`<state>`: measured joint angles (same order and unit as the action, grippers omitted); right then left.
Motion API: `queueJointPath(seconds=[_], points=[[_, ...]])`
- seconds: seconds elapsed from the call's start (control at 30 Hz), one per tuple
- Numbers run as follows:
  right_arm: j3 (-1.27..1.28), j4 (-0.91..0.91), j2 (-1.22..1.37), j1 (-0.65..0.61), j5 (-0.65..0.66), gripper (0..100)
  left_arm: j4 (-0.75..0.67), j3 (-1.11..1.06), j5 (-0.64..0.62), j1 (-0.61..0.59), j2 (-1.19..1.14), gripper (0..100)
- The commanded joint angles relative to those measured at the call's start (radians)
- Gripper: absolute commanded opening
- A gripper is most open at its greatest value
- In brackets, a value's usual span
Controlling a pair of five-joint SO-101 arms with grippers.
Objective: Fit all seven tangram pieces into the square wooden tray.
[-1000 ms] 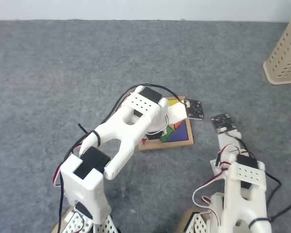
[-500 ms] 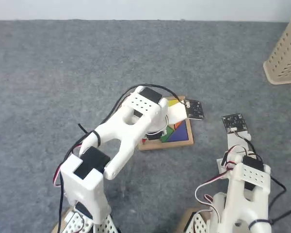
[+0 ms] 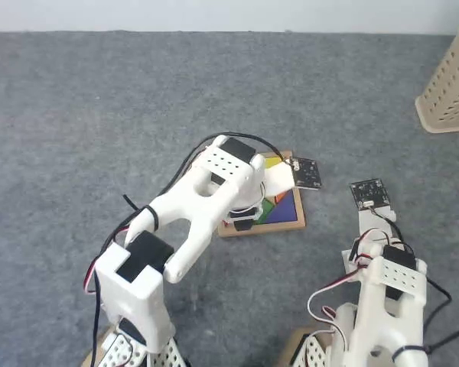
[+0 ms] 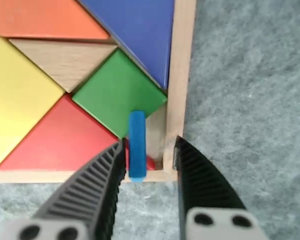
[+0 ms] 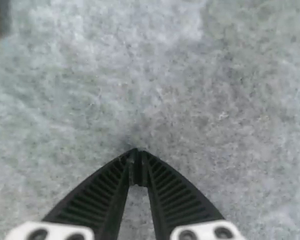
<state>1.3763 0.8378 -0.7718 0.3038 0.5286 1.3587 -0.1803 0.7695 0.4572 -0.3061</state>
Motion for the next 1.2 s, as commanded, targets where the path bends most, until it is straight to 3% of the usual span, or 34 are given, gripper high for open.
queueJointPath(seconds=[0.0, 0.3, 0.8, 1.17], points=[[-0.003, -0.021, -0.025, -0.010, -0.009, 0.7, 0.012, 0.025, 0.011, -0.005, 0.021, 15], [-0.003, -0.021, -0.025, -0.010, -0.009, 0.7, 0.109, 0.209, 0.011, -0.038, 0.012, 15], [-0.003, -0.021, -0.025, -0.010, -0.009, 0.7, 0.157, 0.216, -0.002, -0.038, 0.020, 15], [-0.003, -0.021, -0.025, -0.010, -0.009, 0.7, 0.066, 0.147, 0.000, -0.087, 0.011, 15]])
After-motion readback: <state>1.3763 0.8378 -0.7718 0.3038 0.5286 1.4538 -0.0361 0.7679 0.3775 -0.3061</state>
